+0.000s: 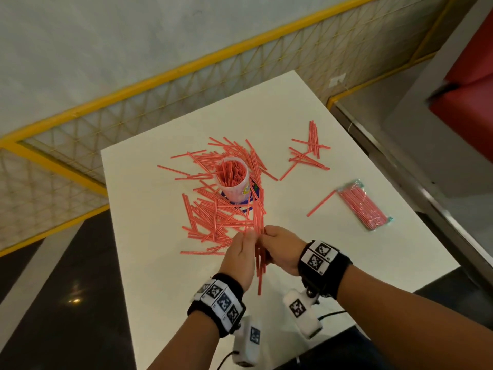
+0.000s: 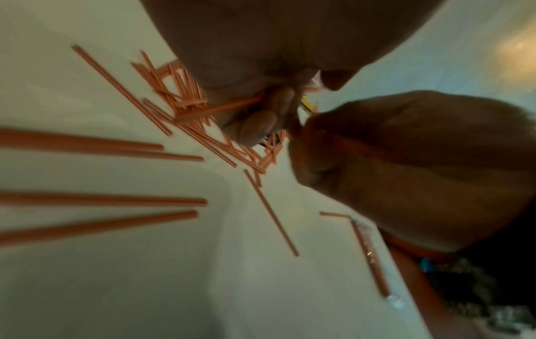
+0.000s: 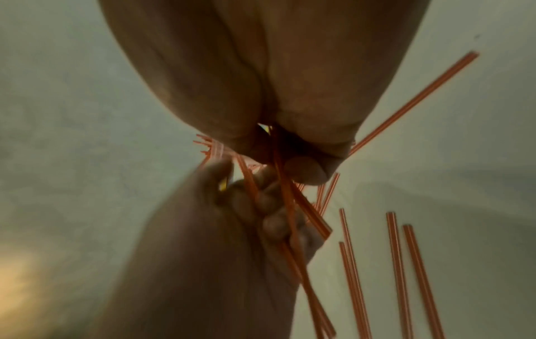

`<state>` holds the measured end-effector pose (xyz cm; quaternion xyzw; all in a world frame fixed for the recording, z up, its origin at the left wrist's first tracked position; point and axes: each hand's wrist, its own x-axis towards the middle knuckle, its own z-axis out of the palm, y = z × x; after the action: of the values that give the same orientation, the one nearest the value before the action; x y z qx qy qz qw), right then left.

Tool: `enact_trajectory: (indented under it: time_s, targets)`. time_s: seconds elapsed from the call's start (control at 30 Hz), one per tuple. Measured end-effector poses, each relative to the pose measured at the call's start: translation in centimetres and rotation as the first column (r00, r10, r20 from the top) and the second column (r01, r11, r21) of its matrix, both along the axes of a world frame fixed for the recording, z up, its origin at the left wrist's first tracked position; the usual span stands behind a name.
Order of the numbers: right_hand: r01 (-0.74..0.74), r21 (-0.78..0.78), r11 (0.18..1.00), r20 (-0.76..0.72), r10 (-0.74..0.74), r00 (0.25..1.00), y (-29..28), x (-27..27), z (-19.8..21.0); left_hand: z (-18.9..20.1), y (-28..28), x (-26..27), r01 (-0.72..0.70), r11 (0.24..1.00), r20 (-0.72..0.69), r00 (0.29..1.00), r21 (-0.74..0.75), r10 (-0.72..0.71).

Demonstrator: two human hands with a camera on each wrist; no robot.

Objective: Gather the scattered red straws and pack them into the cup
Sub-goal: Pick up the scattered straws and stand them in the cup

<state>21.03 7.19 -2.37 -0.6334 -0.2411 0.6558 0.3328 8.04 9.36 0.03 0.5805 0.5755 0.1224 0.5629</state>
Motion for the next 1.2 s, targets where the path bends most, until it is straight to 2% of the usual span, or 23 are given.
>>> enact_trajectory:
  time_s: [0.03, 0.1, 0.17, 0.23, 0.4, 0.5, 0.57, 0.63, 0.7, 0.77, 0.9, 0.93, 0.97, 1.03, 1.07, 1.13, 1.2]
  targets:
    - [-0.022, 0.018, 1.0, 0.024, 0.022, 0.999, 0.1, -0.5, 0.0, -0.3, 0.1, 0.3, -0.008, 0.999, 0.037, 0.999, -0.031, 0.009]
    - [-0.138, 0.069, 0.988, 0.167, 0.125, 0.978, 0.3, -1.2, 0.6, -0.6, 0.3, 0.8, -0.044, 0.992, 0.05, 0.997, -0.116, 0.05]
    - [-0.275, 0.076, 0.958, 0.342, 0.234, 0.91, 0.4, -1.6, 1.4, -1.0, 0.3, 0.7, -0.108, 0.979, 0.031, 0.993, -0.175, 0.115]
    - [-0.36, 0.053, 0.931, 0.42, 0.306, 0.854, 0.7, -1.7, 2.4, -1.0, 0.4, 0.6, -0.188, 0.944, 0.052, 0.977, -0.271, 0.209]
    - [-0.467, 0.046, 0.883, 0.319, 0.43, 0.845, 0.6, -1.6, 3.1, -1.0, 0.8, -0.2, -0.303, 0.895, 0.078, 0.935, -0.326, 0.345]
    - [-0.432, 0.057, 0.9, 0.308, 0.395, 0.865, 0.9, -1.5, 2.1, -1.1, 0.8, -0.3, -0.343, 0.884, 0.061, 0.923, -0.318, 0.38]
    - [-0.409, 0.07, 0.91, 0.35, 0.361, 0.864, 1.5, -1.6, 3.2, -1.1, 0.8, -0.3, -0.389, 0.86, 0.073, 0.898, -0.33, 0.434]
    - [-0.453, 0.073, 0.888, 0.398, 0.391, 0.83, 1.9, -1.6, 3.9, -0.5, 0.6, 0.0, -0.434, 0.821, 0.117, 0.855, -0.371, 0.505]
    - [-0.521, 0.042, 0.853, 0.495, 0.435, 0.752, 2.3, -1.8, 4.4, -0.5, 0.3, 0.1, -0.442, 0.815, 0.163, 0.834, -0.375, 0.527]
    - [-0.567, 0.019, 0.823, 0.556, 0.463, 0.691, 2.6, -2.1, 5.0, -0.5, 0.3, -0.1, -0.433, 0.828, 0.171, 0.841, -0.356, 0.513]
    - [-0.653, -0.016, 0.757, 0.507, 0.569, 0.647, 2.8, -1.7, 5.6, -0.5, 0.9, -1.2, -0.378, 0.886, 0.107, 0.902, -0.27, 0.417]
    - [-0.638, -0.017, 0.77, 0.456, 0.574, 0.68, 2.8, -1.4, 5.7, -0.5, 1.0, -1.5, -0.363, 0.902, 0.088, 0.916, -0.232, 0.391]
    - [-0.575, -0.008, 0.818, 0.364, 0.538, 0.76, 2.8, -1.1, 5.6, -0.5, 1.2, -1.8, -0.349, 0.916, 0.071, 0.927, -0.198, 0.369]
    - [-0.352, -0.016, 0.936, 0.153, 0.351, 0.924, 2.9, -0.6, 5.8, -0.6, 1.6, -2.4, -0.342, 0.925, 0.043, 0.935, -0.167, 0.353]
    - [-0.244, -0.024, 0.97, 0.103, 0.245, 0.964, 3.1, -0.2, 5.7, -0.5, 1.8, -2.7, -0.353, 0.919, 0.044, 0.93, -0.174, 0.365]
    - [-0.071, -0.011, 0.997, 0.047, 0.072, 0.996, 3.7, 0.4, 5.6, -0.1, 1.7, -3.2, -0.361, 0.905, 0.059, 0.922, -0.226, 0.382]
    - [0.019, 0.033, 0.999, 0.025, -0.019, 0.999, 4.2, 0.5, 5.6, 0.5, 1.5, -3.4, -0.326, 0.902, 0.095, 0.926, -0.285, 0.365]
